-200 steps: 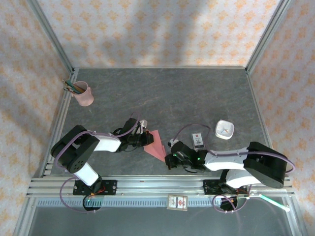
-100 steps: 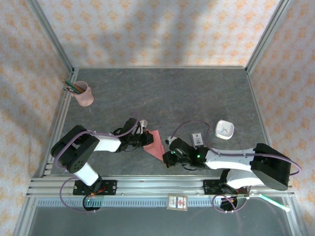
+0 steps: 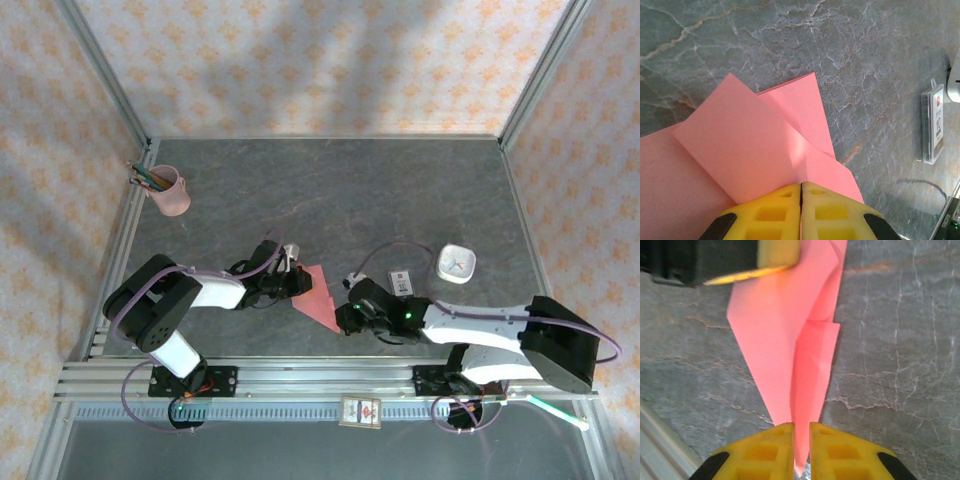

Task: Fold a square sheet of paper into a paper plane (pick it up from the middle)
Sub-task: Fourth fold the wing at the center of the table.

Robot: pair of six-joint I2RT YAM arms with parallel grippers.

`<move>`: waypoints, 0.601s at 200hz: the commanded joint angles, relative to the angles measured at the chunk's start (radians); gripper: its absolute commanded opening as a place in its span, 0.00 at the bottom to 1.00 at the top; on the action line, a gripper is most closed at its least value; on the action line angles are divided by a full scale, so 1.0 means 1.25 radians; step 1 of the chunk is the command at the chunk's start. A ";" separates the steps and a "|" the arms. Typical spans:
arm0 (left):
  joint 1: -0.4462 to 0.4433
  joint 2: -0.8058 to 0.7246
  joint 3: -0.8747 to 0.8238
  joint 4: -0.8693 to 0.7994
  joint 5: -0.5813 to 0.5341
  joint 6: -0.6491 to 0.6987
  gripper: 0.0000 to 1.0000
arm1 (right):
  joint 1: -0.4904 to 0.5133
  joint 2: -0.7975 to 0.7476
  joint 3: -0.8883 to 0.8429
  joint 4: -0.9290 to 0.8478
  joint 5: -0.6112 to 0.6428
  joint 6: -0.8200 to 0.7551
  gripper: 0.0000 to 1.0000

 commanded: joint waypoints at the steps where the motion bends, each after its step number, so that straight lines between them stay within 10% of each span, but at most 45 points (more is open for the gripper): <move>1: 0.008 0.013 -0.009 -0.064 -0.031 0.017 0.11 | 0.011 -0.012 0.023 0.010 -0.020 -0.019 0.15; 120: 0.009 0.010 0.003 -0.075 -0.029 0.020 0.11 | 0.018 0.165 0.067 0.066 -0.058 -0.033 0.06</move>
